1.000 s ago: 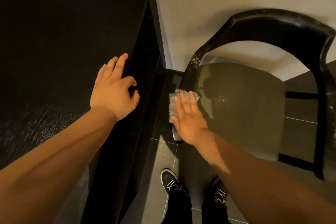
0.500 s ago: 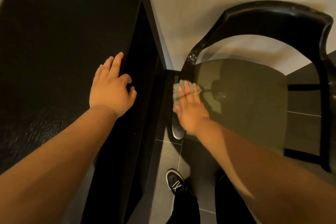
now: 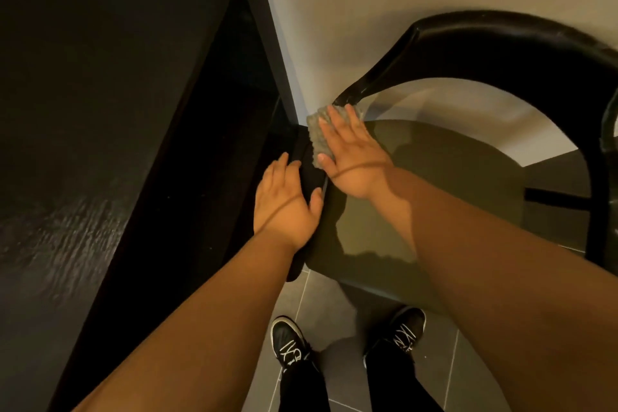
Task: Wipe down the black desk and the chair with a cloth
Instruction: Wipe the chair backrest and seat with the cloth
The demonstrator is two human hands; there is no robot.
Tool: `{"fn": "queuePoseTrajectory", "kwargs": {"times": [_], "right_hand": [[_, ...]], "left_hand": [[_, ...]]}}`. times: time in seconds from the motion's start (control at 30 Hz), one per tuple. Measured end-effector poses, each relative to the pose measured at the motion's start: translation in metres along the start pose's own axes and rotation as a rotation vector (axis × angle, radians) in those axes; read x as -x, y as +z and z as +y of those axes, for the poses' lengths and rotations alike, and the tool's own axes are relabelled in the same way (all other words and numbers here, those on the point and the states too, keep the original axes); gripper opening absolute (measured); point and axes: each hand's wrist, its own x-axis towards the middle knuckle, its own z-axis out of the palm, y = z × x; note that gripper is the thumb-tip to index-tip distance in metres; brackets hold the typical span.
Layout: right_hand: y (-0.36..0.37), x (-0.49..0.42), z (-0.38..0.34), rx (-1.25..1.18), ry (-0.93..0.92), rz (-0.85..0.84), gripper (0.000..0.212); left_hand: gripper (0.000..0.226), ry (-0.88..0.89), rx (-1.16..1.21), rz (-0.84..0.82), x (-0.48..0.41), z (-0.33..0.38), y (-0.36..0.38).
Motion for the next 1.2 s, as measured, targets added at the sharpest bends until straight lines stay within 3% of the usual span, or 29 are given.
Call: {"fn": "queuePoseTrajectory", "kwargs": {"times": [0.1,0.23,0.47,0.63,0.73,0.87,0.97,1.1,1.2], "right_hand": [[0.003,0.012,-0.004,-0.051,-0.017,-0.031,0.072],[-0.001,0.003,0.015,0.068,-0.143,-0.030,0.075],[-0.007,-0.025,0.016,0.085,0.006,0.074,0.073],[0.005,0.009,0.005,0.062,-0.159,-0.049,0.070],[-0.009,-0.012,0.024,0.166,-0.198,-0.020,0.067],[-0.026,-0.040,0.039,0.076,-0.021,0.072,0.065],[-0.018,-0.032,0.023,0.038,0.010,0.052,0.067],[-0.009,-0.006,0.015,0.124,-0.089,-0.040,0.068],[-0.021,-0.022,0.033,0.275,-0.166,0.004,0.071]], "left_hand": [[0.078,-0.102,0.123,-0.037,-0.006,0.012,0.017],[0.080,-0.206,-0.031,0.005,-0.005,0.021,0.018],[0.080,-0.212,-0.059,0.021,-0.008,0.021,0.020],[0.080,-0.222,-0.018,0.026,-0.008,0.021,0.021],[0.079,-0.235,-0.045,0.029,-0.008,0.023,0.020],[0.078,-0.257,-0.022,0.049,-0.006,0.023,0.021],[0.078,-0.253,-0.001,0.046,-0.005,0.023,0.020],[0.077,-0.241,-0.030,0.055,-0.006,0.025,0.020],[0.077,-0.249,-0.042,0.067,-0.006,0.026,0.020]]}}
